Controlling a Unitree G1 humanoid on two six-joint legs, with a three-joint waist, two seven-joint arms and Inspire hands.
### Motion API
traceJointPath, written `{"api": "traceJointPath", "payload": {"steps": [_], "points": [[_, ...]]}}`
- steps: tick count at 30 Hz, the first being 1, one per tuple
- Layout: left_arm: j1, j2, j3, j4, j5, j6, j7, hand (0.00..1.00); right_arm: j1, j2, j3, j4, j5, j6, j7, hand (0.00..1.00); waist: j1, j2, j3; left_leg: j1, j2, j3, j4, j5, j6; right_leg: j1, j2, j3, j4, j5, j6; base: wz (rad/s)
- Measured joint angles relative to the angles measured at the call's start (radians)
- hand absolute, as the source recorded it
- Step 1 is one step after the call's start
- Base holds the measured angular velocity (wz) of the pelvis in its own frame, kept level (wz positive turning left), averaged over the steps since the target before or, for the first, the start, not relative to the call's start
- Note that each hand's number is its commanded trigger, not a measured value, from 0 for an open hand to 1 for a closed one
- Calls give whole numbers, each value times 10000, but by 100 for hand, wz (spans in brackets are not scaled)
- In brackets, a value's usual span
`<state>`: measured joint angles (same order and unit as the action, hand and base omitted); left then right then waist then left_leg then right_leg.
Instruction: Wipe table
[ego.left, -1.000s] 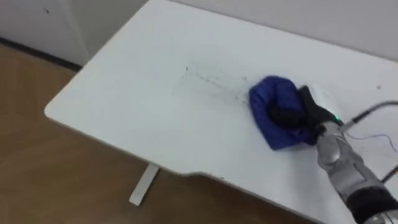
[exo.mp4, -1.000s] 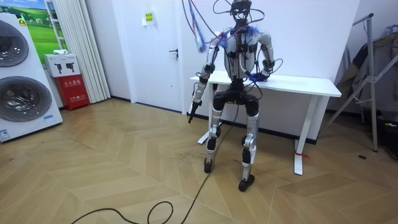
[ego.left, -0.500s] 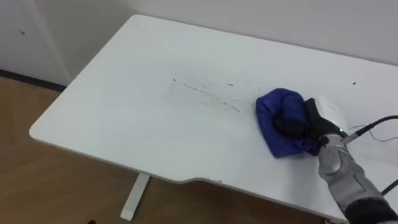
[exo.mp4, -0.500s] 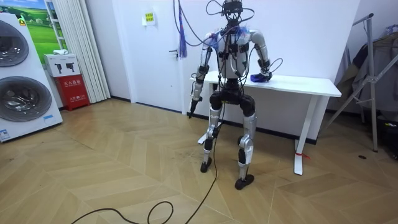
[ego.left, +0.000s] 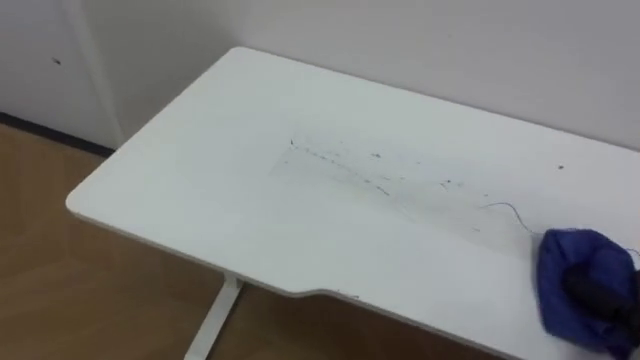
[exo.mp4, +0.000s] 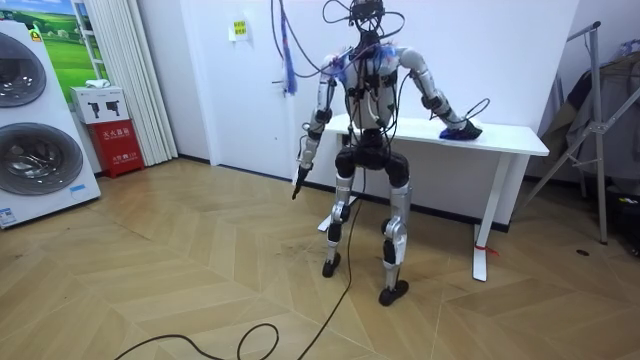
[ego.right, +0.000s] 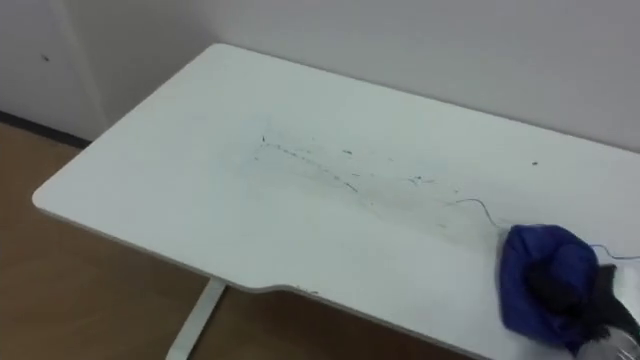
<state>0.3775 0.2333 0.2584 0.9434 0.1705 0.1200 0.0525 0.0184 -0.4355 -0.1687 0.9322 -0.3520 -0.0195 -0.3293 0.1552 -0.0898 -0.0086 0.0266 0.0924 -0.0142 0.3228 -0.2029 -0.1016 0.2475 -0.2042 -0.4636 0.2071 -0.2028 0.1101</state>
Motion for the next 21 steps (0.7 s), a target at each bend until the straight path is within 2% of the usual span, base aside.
{"api": "traceJointPath", "payload": {"steps": [1,2,3,4,6,7,8,9,10,12,13,14,16,17,18,19,20,21], "points": [[-119,-4,-204,33,10,2,52,0,-63,54,136,-12,40,52,0,100,22,37,-7,-5,16,-18,58,-2,0,-68,38,221,61,-63,-111,-33],[-380,-68,-453,84,78,3,84,0,-370,82,398,-68,79,348,68,100,149,82,-8,-1,37,-44,50,-2,-1,-320,62,658,248,-152,-268,-61],[-659,-158,-596,170,213,2,140,0,-885,302,718,-71,80,740,241,100,365,103,1,31,37,-30,27,18,28,-697,74,1084,524,-233,-426,-77],[-760,-175,-728,214,220,11,171,0,-1194,394,997,-85,76,916,342,100,475,112,0,22,37,-26,8,28,43,-869,72,1191,595,-213,-472,-97],[-961,-281,-946,345,209,50,216,0,-2632,1066,2330,-528,-288,1581,1003,100,697,185,12,-138,149,76,-46,117,92,-1479,287,1692,661,36,-892,-84],[-1050,-300,-946,395,207,49,217,0,-2937,1246,2707,-742,-482,1640,1169,100,772,189,12,-219,172,100,-35,145,94,-1619,312,1718,656,83,-972,-49],[-1118,-316,-945,398,212,49,214,0,-3675,1621,3360,-875,-876,1571,1572,100,888,177,24,-359,168,99,-18,239,120,-1837,328,1726,643,176,-1126,-16],[-1153,-313,-959,334,211,56,189,0,-4416,1870,3814,-833,-1239,1439,1941,100,1041,180,99,-474,117,73,-12,297,160,-1950,326,1793,623,199,-1165,0],[-1151,-311,-959,286,206,72,166,0,-4736,1912,3941,-782,-1358,1370,2106,100,1112,190,148,-526,54,-16,18,309,181,-1943,326,1831,595,198,-1163,37],[-914,-250,-954,114,198,168,128,0,-5441,1913,3922,-541,-1496,1032,2351,100,1485,172,167,-770,-260,-427,39,373,326,-1813,310,1910,339,157,-1092,66],[-792,-206,-953,55,200,233,106,0,-5548,1913,3877,-444,-1513,996,2396,100,1495,130,148,-837,-357,-554,41,386,369,-1759,309,1905,265,156,-1073,83],[-534,-95,-941,40,198,321,55,0,-5600,1893,3674,-268,-1561,940,2459,100,1486,23,178,-895,-556,-843,35,410,435,-1589,301,1892,167,151,-996,88],[-115,91,-911,45,183,477,-12,0,-5455,1765,3407,362,-1553,859,2490,100,1499,-108,170,-875,-830,-1218,-28,407,510,-1409,342,1821,129,93,-684,78],[223,101,-897,6,178,555,-39,0,-5057,1545,3305,545,-1511,896,2480,100,1498,-109,171,-776,-997,-1361,-38,366,585,-1243,341,1737,89,92,-242,62],[515,58,-830,8,182,602,-69,0,-4297,1389,2952,730,-1464,763,2337,100,1390,-56,182,-603,-1155,-1585,-53,322,652,-878,337,1471,-126,114,22,64],[613,61,-791,10,183,619,-107,0,-3827,1333,2574,703,-1208,478,2147,100,1323,-45,183,-534,-1236,-1698,-47,292,691,-678,300,1339,-256,109,76,54],[807,55,-541,18,196,626,-230,0,-3068,1182,2051,444,-1022,-45,1720,100,1213,-25,144,-445,-1301,-1756,-11,216,715,-449,273,1208,-377,81,135,34],[819,77,-236,33,187,612,-259,0,-2547,850,1769,368,-808,-222,1494,100,1193,-13,145,-394,-1302,-1758,8,152,712,-339,276,1161,-402,55,173,18]]}}
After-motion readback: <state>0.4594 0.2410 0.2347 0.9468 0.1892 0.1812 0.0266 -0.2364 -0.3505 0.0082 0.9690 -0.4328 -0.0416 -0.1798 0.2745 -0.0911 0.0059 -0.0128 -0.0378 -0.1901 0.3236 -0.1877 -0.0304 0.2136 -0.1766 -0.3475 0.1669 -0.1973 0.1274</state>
